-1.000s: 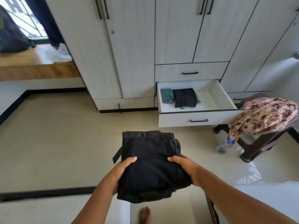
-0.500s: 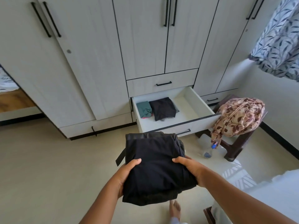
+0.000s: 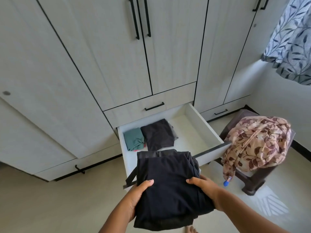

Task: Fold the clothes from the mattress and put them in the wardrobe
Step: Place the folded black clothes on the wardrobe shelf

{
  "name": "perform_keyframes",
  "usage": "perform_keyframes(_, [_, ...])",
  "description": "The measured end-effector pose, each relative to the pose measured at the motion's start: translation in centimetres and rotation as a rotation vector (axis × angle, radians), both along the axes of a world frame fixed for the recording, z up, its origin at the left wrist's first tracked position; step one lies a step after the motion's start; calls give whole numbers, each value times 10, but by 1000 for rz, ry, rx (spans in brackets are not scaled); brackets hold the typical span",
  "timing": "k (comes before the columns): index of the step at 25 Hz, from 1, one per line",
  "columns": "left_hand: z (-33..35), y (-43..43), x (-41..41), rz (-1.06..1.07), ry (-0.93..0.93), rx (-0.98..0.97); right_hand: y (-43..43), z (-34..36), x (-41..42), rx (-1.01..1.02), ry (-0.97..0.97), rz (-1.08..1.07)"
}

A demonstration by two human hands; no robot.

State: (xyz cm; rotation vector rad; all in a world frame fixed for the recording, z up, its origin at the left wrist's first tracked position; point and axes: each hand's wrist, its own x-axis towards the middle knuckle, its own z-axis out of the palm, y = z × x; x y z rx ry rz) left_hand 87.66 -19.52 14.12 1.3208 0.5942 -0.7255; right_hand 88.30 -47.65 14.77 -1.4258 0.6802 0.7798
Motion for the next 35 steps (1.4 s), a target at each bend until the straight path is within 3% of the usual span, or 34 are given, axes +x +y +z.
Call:
perform_keyframes(12, [-67, -121, 267, 69, 58, 52, -108, -52, 292, -169, -7, 123])
perform_keyframes(21, [-241, -196, 487, 97, 102, 135, -157, -220, 508, -289, 46, 150])
perform_keyframes(26, [-344, -218, 557, 152, 80, 157, -160, -328, 579, -323, -3, 163])
perform_keyframes(32, [-438, -228, 568, 166, 151, 199, -161, -412, 616, -693, -44, 385])
perform_keyframes(35, [-446, -232, 573, 45, 136, 401, -144, -419, 582, -950, -334, 599])
